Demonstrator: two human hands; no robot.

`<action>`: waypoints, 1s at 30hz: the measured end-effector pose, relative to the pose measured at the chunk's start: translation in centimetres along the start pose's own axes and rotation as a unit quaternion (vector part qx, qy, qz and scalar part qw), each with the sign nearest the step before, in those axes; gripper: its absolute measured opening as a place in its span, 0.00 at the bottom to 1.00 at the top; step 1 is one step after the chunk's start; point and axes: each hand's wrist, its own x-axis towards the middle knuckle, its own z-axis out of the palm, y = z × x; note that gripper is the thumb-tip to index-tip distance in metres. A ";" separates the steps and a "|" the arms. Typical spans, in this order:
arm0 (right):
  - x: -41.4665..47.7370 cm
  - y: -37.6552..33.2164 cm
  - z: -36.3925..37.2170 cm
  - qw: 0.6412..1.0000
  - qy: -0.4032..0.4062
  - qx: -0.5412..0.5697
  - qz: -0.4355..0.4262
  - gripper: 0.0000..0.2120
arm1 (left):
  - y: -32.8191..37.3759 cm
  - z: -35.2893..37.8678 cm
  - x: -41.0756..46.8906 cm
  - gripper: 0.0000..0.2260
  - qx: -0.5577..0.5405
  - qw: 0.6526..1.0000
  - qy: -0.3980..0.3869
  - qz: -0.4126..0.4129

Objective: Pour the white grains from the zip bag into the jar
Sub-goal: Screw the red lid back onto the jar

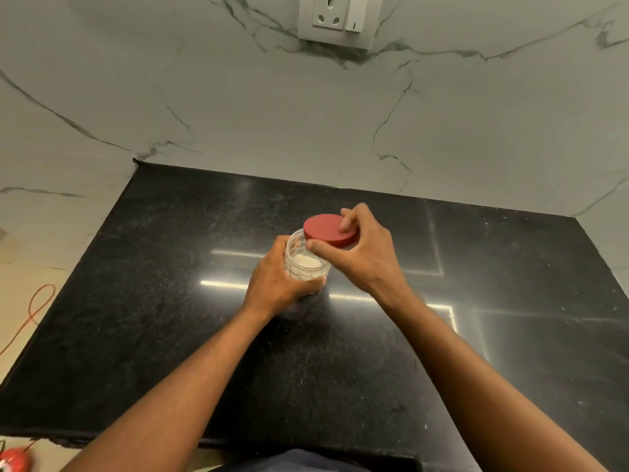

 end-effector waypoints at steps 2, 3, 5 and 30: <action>-0.1 0.3 0.8 0.997 -0.034 -0.070 -0.027 0.25 | 0.0 0.0 0.0 0.37 -0.001 1.000 -0.002 -0.001; -0.1 0.5 1.1 0.993 -0.051 -0.101 -0.039 0.24 | 0.0 0.0 0.0 0.37 -0.001 1.000 -0.002 0.001; 0.1 0.8 1.5 0.986 -0.078 -0.137 -0.056 0.23 | 0.0 -0.1 0.1 0.38 0.002 1.000 0.002 0.005; 4.6 -2.9 1.5 0.876 -0.253 -0.401 -0.094 0.40 | -1.5 -0.2 0.9 0.38 0.007 1.000 -0.013 0.019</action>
